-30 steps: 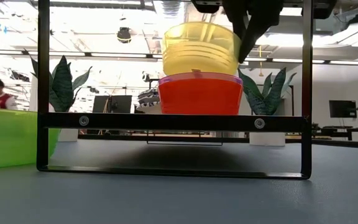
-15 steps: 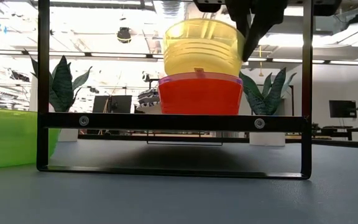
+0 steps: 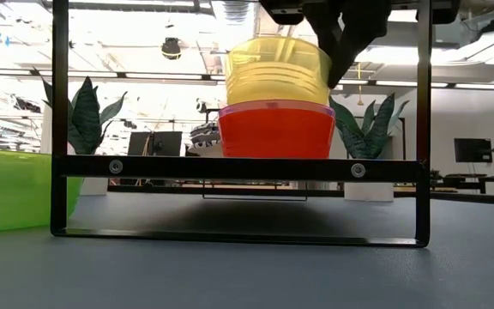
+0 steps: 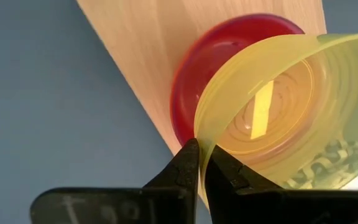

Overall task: Place and stack bowls onto a shelf
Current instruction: Stack the yellow bowl on top of the purple bowl on the shelf

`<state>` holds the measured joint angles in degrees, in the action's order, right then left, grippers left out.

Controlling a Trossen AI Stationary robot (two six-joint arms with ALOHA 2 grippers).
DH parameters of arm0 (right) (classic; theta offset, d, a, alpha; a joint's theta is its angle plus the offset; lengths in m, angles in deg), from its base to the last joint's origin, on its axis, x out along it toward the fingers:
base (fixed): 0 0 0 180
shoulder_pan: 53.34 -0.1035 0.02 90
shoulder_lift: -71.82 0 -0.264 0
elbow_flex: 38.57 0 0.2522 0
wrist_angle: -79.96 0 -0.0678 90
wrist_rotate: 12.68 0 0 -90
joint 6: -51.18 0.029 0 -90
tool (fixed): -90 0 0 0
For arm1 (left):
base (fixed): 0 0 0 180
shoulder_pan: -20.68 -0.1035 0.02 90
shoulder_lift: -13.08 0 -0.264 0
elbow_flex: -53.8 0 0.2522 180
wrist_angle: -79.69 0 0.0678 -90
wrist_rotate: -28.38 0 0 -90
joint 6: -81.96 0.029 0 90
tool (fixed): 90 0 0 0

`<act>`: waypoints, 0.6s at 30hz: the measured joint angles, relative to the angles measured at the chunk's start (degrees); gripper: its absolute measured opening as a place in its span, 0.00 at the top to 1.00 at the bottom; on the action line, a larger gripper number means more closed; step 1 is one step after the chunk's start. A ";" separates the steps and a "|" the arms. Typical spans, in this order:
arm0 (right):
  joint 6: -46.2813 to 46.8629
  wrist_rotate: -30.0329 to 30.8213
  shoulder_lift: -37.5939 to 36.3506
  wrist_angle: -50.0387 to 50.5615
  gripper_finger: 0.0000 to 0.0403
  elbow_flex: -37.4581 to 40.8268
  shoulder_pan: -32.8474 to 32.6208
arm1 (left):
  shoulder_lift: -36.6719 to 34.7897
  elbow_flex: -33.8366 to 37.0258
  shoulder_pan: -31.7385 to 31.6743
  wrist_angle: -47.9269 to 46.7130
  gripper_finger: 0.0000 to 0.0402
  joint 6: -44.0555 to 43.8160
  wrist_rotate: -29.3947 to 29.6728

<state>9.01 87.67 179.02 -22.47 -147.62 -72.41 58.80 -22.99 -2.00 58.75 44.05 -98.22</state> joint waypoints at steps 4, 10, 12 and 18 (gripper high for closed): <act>0.51 -0.02 0.00 -0.02 0.89 0.00 0.16 | 0.00 0.00 0.00 0.00 0.58 0.00 0.00; 2.12 -0.04 0.00 -0.03 0.84 0.00 0.04 | 0.00 -0.02 0.00 0.00 0.58 0.13 0.00; 3.12 -0.02 0.00 -0.05 0.81 -0.02 0.04 | 0.00 -0.02 0.00 0.00 0.58 0.59 -0.02; 3.23 -0.02 0.00 -0.07 0.70 -0.02 0.23 | 0.00 -0.02 0.00 -0.13 0.58 0.90 -0.01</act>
<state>12.24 87.65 179.02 -22.53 -147.64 -72.18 58.80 -23.01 -2.00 58.62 44.95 -98.22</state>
